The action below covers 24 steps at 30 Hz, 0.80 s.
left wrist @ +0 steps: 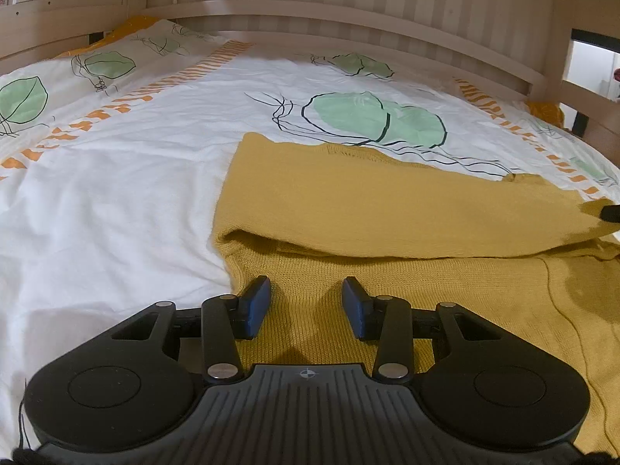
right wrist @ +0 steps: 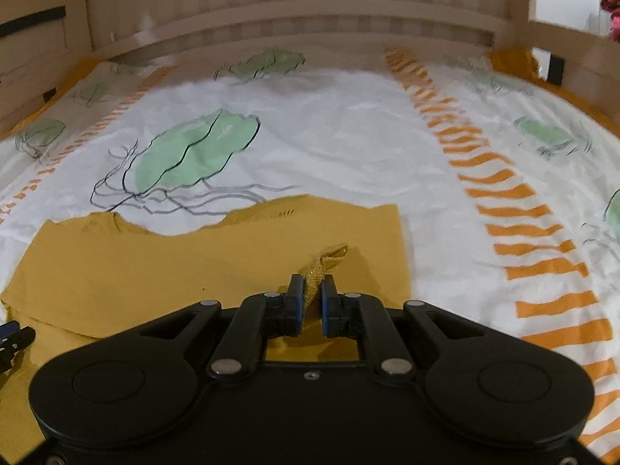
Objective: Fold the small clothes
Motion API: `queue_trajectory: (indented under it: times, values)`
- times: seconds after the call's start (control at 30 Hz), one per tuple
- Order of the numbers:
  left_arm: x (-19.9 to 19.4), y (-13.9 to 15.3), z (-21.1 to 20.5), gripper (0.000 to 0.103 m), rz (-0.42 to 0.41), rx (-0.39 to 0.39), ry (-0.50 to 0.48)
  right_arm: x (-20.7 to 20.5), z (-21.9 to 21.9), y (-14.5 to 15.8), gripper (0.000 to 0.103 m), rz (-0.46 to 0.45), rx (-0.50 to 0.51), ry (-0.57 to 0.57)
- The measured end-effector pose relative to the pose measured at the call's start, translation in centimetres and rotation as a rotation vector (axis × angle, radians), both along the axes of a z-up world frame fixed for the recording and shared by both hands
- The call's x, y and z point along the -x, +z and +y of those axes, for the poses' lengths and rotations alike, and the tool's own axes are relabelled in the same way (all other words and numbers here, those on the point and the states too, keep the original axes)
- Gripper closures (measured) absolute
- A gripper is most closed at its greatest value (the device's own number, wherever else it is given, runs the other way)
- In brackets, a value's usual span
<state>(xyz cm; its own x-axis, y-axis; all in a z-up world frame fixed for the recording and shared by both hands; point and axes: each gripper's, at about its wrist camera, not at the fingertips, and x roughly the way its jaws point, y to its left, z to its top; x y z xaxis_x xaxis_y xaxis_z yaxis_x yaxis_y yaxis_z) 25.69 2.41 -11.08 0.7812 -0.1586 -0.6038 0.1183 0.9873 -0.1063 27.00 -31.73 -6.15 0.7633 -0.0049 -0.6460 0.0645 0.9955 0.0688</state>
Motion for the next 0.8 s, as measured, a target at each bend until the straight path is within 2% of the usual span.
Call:
queue_trajectory:
  times: [0.07, 0.2, 0.37, 0.43, 0.47, 0.5, 0.57, 0.7, 0.8]
  values:
    - [0.0, 0.0, 0.1, 0.063, 0.0, 0.003, 0.0, 0.4, -0.2, -0.1, 0.088, -0.009, 0.002, -0.005]
    - [0.0, 0.0, 0.1, 0.063, 0.0, 0.002, -0.001, 0.4, -0.7, -1.8, 0.087, 0.064, 0.0, -0.013]
    - [0.0, 0.0, 0.1, 0.063, 0.0, 0.002, -0.001, 0.8, -1.8, -2.2, 0.072, 0.064, -0.095, -0.054]
    - [0.0, 0.0, 0.1, 0.063, 0.0, 0.002, -0.001, 0.8, -2.2, -2.1, 0.073, 0.053, -0.123, -0.062]
    - [0.0, 0.0, 0.1, 0.063, 0.0, 0.002, -0.001, 0.7, -2.2, -2.1, 0.08, 0.054, -0.113, -0.062]
    - [0.0, 0.0, 0.1, 0.063, 0.0, 0.002, -0.001, 0.7, -2.2, -2.1, 0.087, 0.054, -0.093, -0.061]
    - [-0.1, 0.0, 0.1, 0.063, 0.0, 0.0, -0.001, 0.7, -2.1, -2.4, 0.089, 0.055, -0.031, -0.065]
    - [-0.1, 0.0, 0.1, 0.063, 0.001, -0.003, -0.001, 1.1, -2.7, -2.8, 0.09, 0.05, -0.009, -0.106]
    - [-0.1, 0.1, -0.1, 0.063, 0.002, -0.019, -0.002, 2.2, -3.3, -1.9, 0.081, 0.017, -0.035, -0.139]
